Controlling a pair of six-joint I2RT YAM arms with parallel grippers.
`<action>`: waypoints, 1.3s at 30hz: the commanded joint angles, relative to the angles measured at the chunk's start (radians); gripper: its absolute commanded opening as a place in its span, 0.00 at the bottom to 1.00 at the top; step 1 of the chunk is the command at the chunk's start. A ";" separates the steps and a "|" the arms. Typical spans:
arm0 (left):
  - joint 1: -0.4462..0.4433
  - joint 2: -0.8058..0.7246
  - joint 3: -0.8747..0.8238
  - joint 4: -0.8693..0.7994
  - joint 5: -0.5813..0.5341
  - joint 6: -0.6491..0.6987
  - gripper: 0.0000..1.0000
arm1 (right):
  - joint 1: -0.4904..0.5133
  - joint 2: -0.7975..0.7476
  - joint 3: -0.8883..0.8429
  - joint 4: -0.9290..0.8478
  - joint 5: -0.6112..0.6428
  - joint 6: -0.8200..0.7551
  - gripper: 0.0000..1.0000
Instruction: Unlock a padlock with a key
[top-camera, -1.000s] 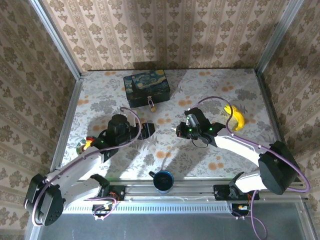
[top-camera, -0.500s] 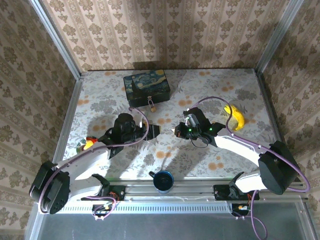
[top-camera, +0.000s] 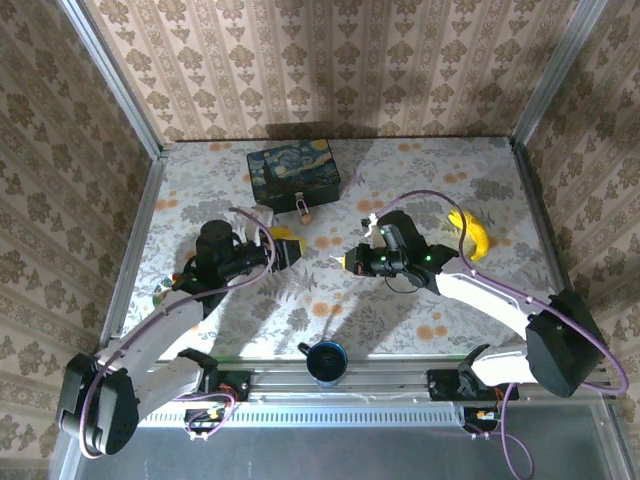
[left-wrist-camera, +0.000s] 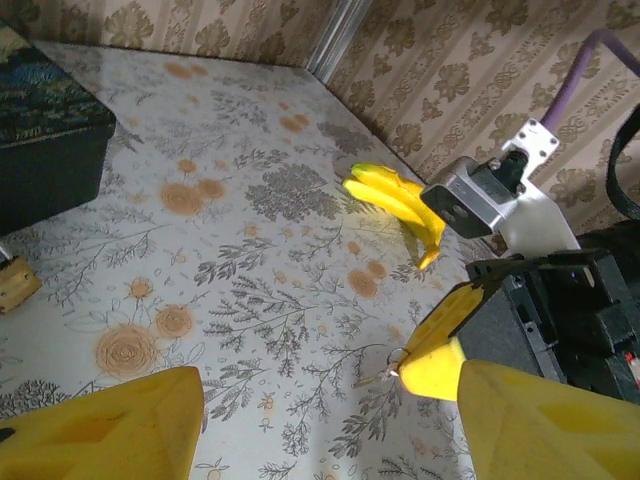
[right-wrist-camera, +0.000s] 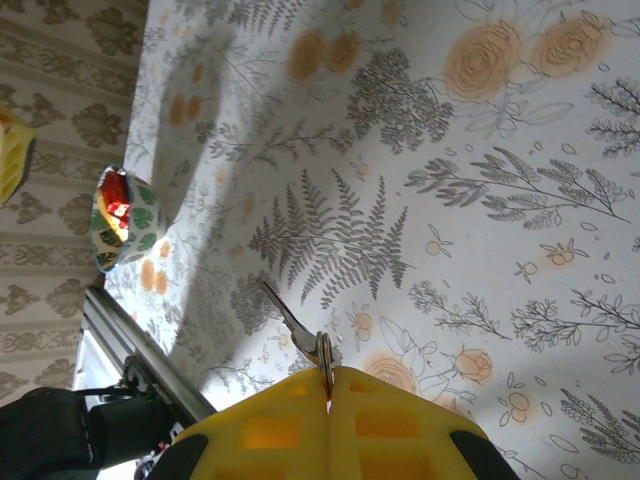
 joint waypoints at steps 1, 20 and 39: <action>0.006 -0.037 -0.017 -0.021 0.036 0.039 0.71 | -0.007 -0.028 0.013 0.013 -0.053 -0.026 0.00; 0.069 -0.039 -0.034 0.087 0.161 0.004 0.81 | -0.052 -0.061 0.002 0.079 -0.227 -0.049 0.00; 0.030 0.002 -0.009 0.098 0.181 0.014 0.81 | -0.107 -0.093 -0.027 0.116 -0.360 -0.055 0.00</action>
